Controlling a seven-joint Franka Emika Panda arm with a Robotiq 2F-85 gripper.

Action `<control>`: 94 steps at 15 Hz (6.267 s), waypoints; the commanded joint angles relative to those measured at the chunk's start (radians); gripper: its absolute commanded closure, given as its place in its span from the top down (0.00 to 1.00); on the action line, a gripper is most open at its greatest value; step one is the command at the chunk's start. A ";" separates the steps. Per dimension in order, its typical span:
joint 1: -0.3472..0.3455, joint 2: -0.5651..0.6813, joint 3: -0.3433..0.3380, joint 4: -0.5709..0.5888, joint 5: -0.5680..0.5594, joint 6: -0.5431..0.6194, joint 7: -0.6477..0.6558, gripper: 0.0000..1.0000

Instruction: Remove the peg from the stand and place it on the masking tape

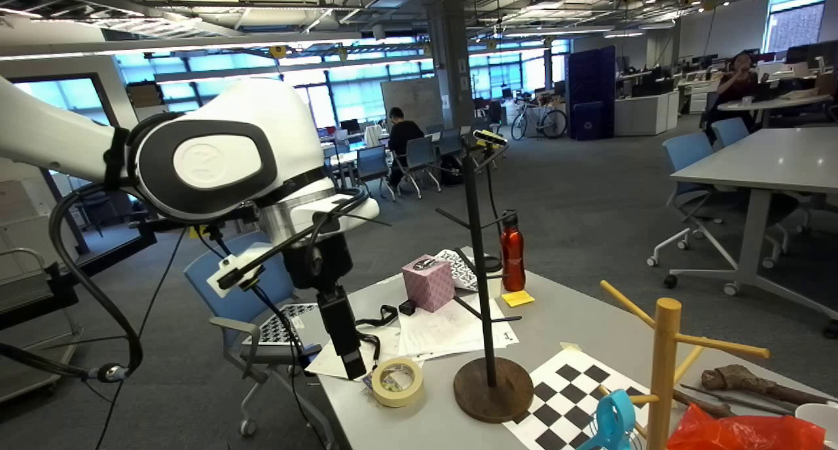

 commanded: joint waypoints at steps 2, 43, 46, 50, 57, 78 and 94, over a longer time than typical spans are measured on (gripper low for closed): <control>-0.029 0.122 -0.046 0.070 -0.041 0.086 -0.070 1.00; -0.035 0.292 -0.112 0.198 -0.069 0.150 -0.064 1.00; -0.035 0.292 -0.112 0.198 -0.069 0.150 -0.064 1.00; -0.035 0.292 -0.112 0.198 -0.069 0.150 -0.064 1.00; -0.034 0.291 -0.112 0.197 -0.068 0.148 -0.061 1.00; -0.034 0.292 -0.112 0.197 -0.069 0.150 -0.062 1.00; -0.038 0.290 -0.109 0.199 -0.092 0.143 -0.044 1.00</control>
